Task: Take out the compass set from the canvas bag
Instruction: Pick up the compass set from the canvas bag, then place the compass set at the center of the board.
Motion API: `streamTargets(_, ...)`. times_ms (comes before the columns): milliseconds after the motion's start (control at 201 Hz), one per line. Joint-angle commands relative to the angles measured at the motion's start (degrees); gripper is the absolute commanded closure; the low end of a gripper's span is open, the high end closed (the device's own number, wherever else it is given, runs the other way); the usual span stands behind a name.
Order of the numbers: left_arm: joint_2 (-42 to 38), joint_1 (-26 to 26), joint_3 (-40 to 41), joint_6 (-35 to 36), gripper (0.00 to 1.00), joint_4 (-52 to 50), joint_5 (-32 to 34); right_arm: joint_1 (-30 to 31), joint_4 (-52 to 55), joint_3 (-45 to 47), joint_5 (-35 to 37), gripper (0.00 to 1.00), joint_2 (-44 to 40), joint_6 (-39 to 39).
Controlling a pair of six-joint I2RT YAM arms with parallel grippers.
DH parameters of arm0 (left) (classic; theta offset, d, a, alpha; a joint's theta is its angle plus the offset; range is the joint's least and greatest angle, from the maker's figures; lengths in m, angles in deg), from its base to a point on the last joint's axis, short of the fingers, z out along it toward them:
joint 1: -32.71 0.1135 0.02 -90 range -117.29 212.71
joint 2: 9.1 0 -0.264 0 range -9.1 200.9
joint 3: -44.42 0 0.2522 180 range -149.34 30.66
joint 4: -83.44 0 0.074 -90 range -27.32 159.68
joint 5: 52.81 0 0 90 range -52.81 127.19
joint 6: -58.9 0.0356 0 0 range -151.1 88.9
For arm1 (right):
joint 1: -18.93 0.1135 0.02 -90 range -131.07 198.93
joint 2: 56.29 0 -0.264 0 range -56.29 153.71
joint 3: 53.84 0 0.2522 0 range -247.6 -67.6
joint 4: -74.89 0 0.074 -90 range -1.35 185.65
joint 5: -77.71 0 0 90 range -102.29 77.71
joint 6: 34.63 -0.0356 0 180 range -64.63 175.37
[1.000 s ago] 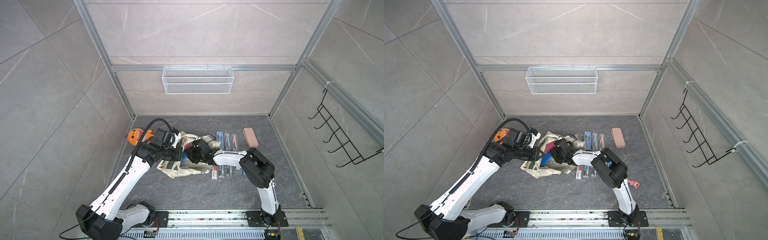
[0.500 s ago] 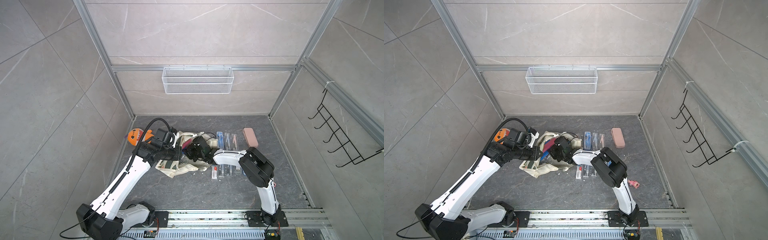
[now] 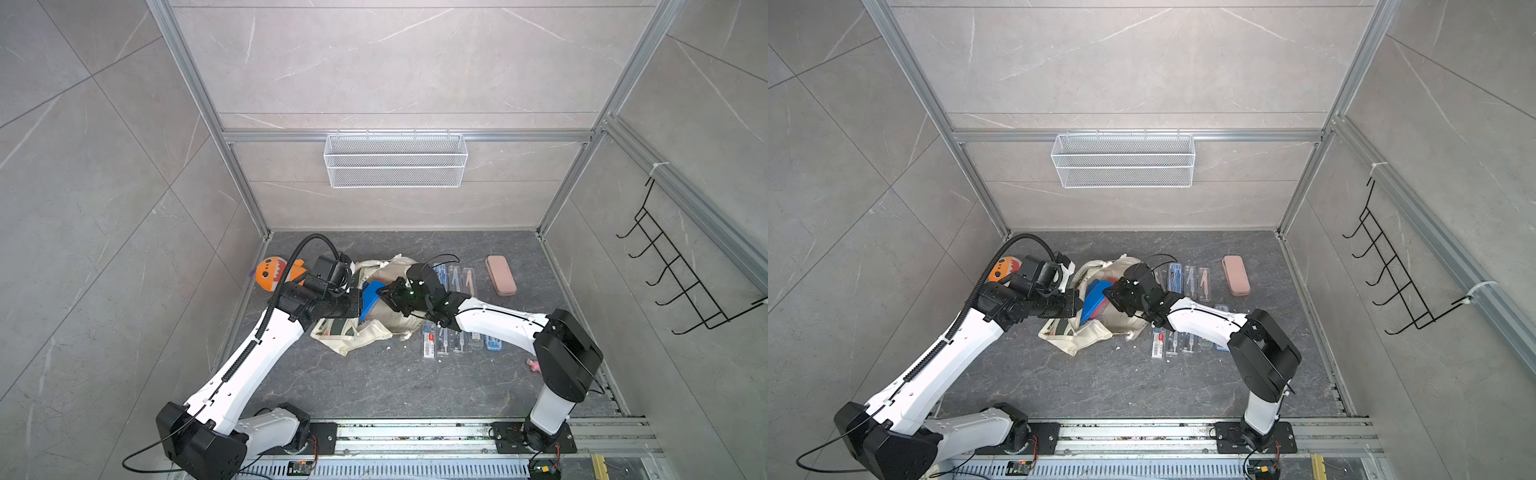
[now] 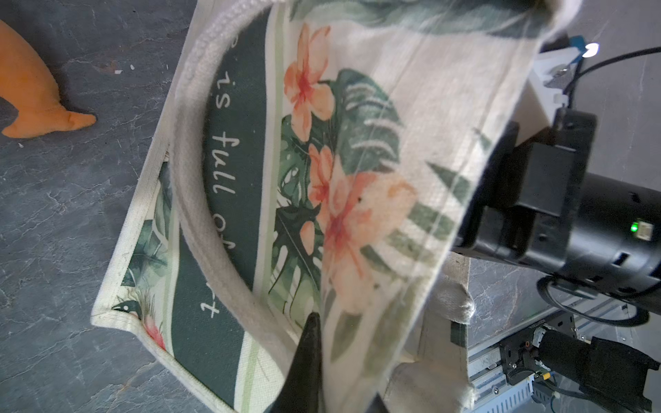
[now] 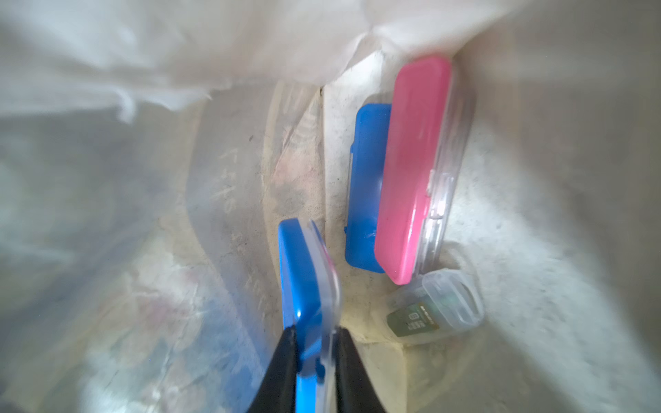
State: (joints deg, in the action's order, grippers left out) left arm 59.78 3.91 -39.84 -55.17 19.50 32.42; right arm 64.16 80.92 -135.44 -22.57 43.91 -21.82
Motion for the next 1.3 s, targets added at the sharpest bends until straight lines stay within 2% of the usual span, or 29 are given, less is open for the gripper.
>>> streamTargets(0, 0.11, -0.08, -1.21, -0.84, 1.0, 1.59, 1.47, -1.19, 4.34, 1.04, 1.45, 0.83, -3.02, 4.23)
streamTargets(488, 1.35, 0.06, -1.65, -0.84, 1.0, 2.18, 4.69, -1.87, 16.14, -2.11, 3.49, 0.84, -11.18, 13.12)
streamTargets(758, 2.32, 0.76, -0.86, -1.11, 1.0, 1.92, 6.48, -2.62, 23.1, -4.29, 8.32, 0.84, -18.38, 18.27)
streamTargets(1032, 2.28, 3.85, 0.68, -0.51, 1.0, 1.14, 7.47, -10.43, 27.48, -5.25, 7.84, 0.84, -24.64, 18.98)
streamTargets(1296, 2.18, 9.96, 2.39, 1.34, 1.0, 1.39, 5.99, -21.44, 32.34, -2.69, 1.37, 0.84, -29.26, 21.99)
